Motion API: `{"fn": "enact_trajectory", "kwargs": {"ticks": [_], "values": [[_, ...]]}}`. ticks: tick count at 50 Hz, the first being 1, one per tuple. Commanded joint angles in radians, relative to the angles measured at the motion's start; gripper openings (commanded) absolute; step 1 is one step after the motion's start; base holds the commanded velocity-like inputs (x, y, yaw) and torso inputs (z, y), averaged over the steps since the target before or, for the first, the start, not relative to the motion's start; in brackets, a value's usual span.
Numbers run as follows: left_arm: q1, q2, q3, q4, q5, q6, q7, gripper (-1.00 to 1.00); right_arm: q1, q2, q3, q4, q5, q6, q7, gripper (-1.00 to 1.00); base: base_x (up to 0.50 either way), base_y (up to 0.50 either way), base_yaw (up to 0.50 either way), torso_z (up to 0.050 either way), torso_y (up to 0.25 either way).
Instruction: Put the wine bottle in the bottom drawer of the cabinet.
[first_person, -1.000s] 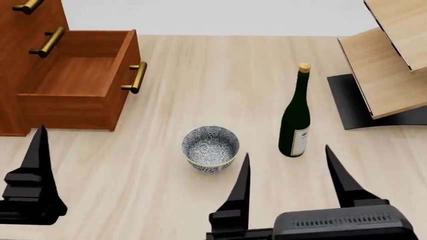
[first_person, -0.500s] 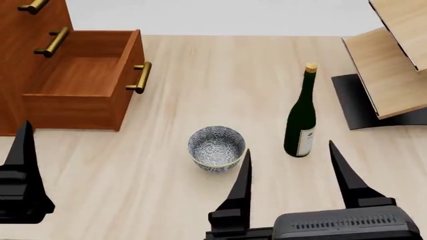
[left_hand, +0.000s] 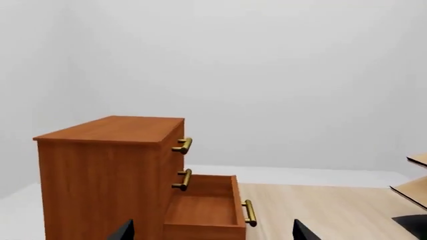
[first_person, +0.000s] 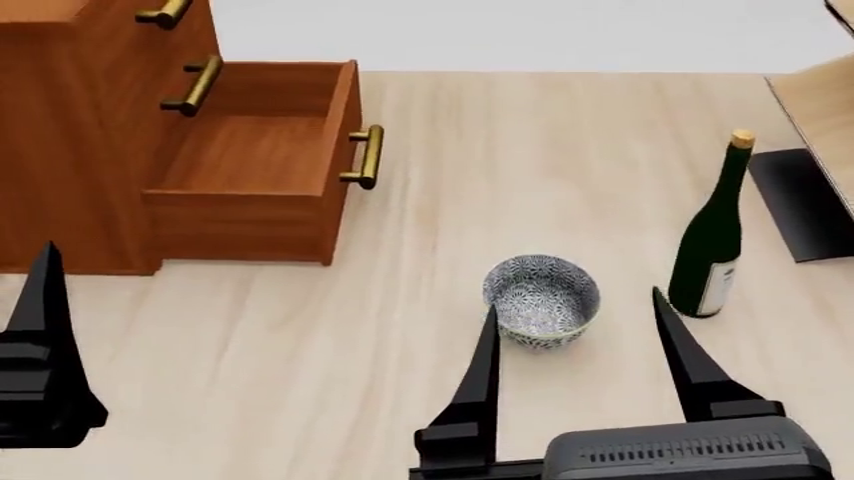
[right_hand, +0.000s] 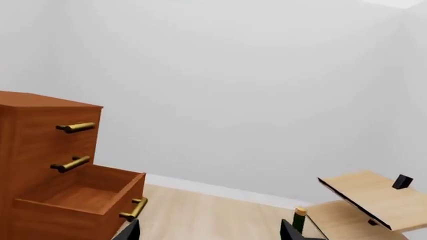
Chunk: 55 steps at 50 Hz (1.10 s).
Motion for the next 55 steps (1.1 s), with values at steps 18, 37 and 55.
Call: {"fn": "enact_trajectory", "kwargs": {"ticks": [18,37,55], "values": [[0.009,-0.029,0.033,-0.005,0.011,0.063,-0.002,1.00,-0.006,-0.001,0.009,0.013,0.022,-0.031,0.009,1.00,0.00,0.12,0.00,0.000,0.000],[0.007,-0.045,0.060,-0.009,0.018,0.090,-0.008,1.00,-0.016,0.006,0.000,0.036,0.029,-0.068,0.010,1.00,0.23,0.00,0.00,0.000,0.000],[0.003,-0.065,0.081,-0.010,0.021,0.111,-0.016,1.00,-0.013,0.011,-0.005,0.031,0.032,-0.065,0.020,1.00,0.32,0.03,0.00,0.000,0.000]]}}
